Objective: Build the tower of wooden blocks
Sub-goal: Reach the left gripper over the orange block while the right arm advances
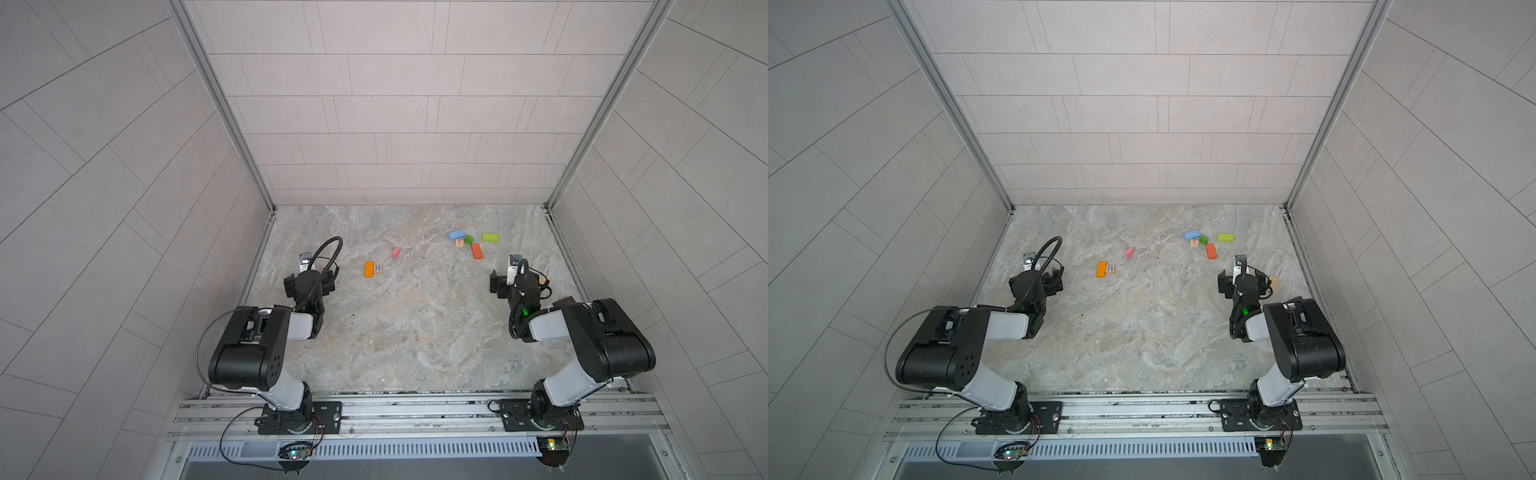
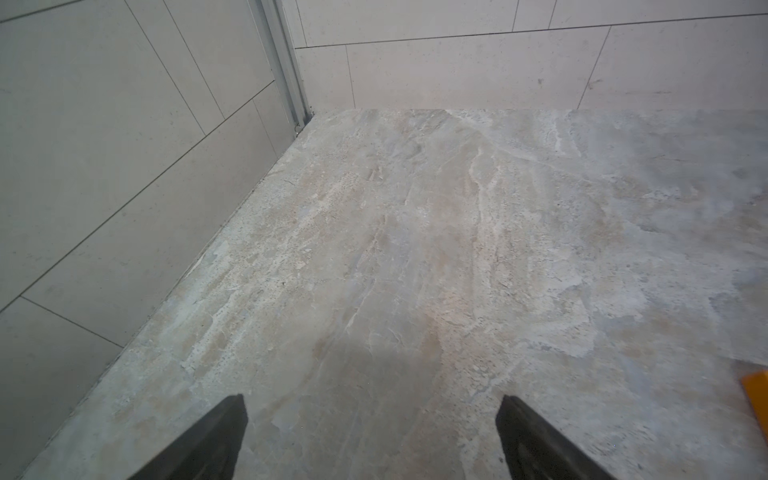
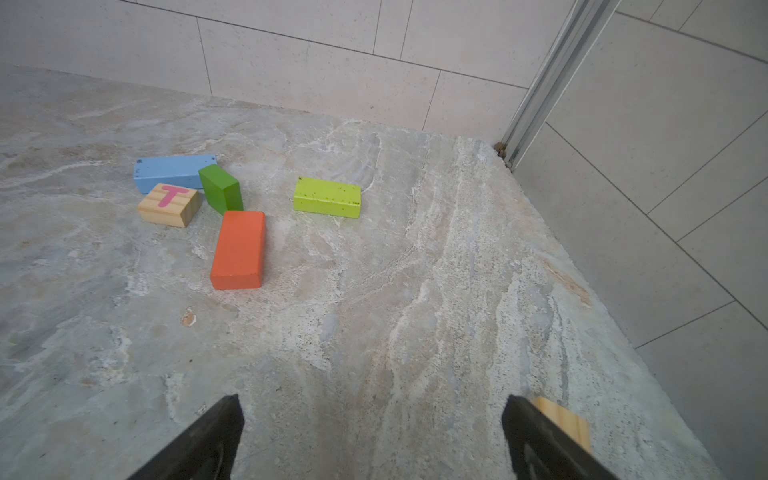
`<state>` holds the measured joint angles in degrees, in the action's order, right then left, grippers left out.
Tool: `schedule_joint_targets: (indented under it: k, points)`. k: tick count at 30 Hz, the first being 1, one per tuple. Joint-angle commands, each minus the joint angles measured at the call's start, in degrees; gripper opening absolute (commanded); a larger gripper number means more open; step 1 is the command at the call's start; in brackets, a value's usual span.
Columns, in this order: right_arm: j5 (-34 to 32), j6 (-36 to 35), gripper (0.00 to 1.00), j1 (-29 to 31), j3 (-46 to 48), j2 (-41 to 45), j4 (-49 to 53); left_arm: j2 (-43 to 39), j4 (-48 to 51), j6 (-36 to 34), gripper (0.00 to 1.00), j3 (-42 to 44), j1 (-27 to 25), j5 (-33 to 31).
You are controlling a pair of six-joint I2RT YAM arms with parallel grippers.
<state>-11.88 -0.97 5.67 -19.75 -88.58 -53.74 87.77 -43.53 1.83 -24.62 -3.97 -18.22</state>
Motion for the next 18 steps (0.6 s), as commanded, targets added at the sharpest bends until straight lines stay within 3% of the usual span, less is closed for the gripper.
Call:
schedule_joint_targets:
  k: [1,3,4,8,13,18]
  points:
    - [-7.26,-0.22,0.99,3.78,-5.45,11.0,18.35,-6.07,16.3,0.99,1.0,-9.05,-0.35,-3.7]
    - [-5.48,6.64,0.99,3.95,-13.33,15.72,36.63,-7.65,26.5,1.47,1.0,-15.1,-0.75,-3.2]
    - [-3.92,8.51,0.99,4.16,-15.34,16.87,40.93,-7.94,32.39,2.54,1.0,-18.93,-1.33,-2.99]
    - [-2.55,12.67,0.98,6.46,-21.88,18.99,49.31,-6.52,48.29,6.38,1.0,-30.3,-6.67,-2.43]
    - [0.98,17.43,0.87,10.36,-30.72,17.91,59.48,1.02,65.85,10.26,0.99,-45.94,-14.17,-0.65]
    - [4.41,21.44,0.77,11.33,-36.84,13.55,65.95,9.09,75.67,17.57,0.8,-55.5,-14.81,5.85]
